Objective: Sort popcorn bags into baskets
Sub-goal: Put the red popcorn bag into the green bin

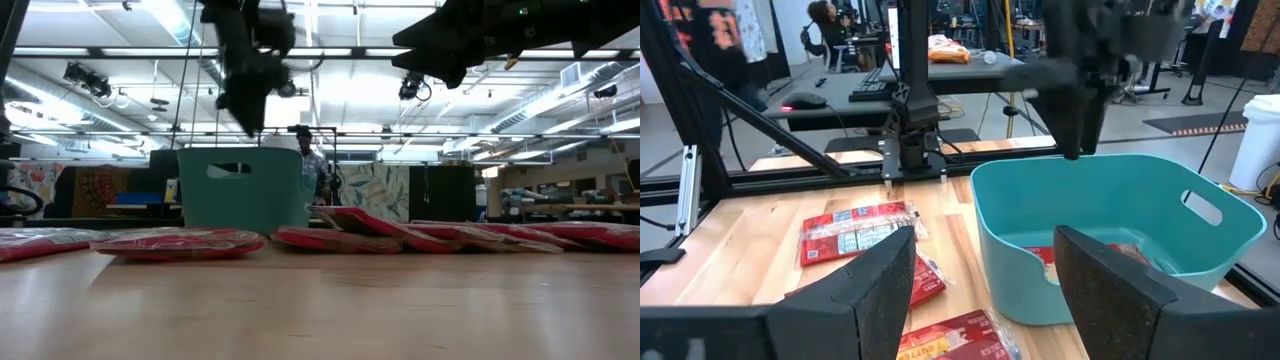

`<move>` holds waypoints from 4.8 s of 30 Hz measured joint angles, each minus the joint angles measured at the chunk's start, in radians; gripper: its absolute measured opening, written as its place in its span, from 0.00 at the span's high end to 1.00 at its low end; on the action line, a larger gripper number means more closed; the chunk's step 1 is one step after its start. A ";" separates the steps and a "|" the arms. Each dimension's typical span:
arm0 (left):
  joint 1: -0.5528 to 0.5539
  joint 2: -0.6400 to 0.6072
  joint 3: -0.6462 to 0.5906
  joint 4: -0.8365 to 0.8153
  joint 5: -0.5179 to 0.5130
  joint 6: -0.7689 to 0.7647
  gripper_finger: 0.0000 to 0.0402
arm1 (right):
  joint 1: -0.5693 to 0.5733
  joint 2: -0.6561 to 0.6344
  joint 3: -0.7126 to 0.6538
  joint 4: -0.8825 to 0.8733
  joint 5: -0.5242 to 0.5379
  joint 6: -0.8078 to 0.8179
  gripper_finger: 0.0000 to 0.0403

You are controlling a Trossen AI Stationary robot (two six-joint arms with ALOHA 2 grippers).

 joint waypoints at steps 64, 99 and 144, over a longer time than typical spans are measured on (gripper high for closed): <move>-0.665 0.454 0.024 0.410 -0.465 0.759 0.79 | 0.072 -0.178 0.000 -0.300 0.254 0.034 0.40; -0.287 -0.034 0.038 0.073 -0.406 -0.007 0.99 | 0.072 -0.176 0.000 -0.275 0.239 0.036 0.40; 0.074 -0.027 -0.110 0.023 0.150 -0.440 0.79 | 0.072 -0.167 0.000 -0.268 0.227 0.029 0.40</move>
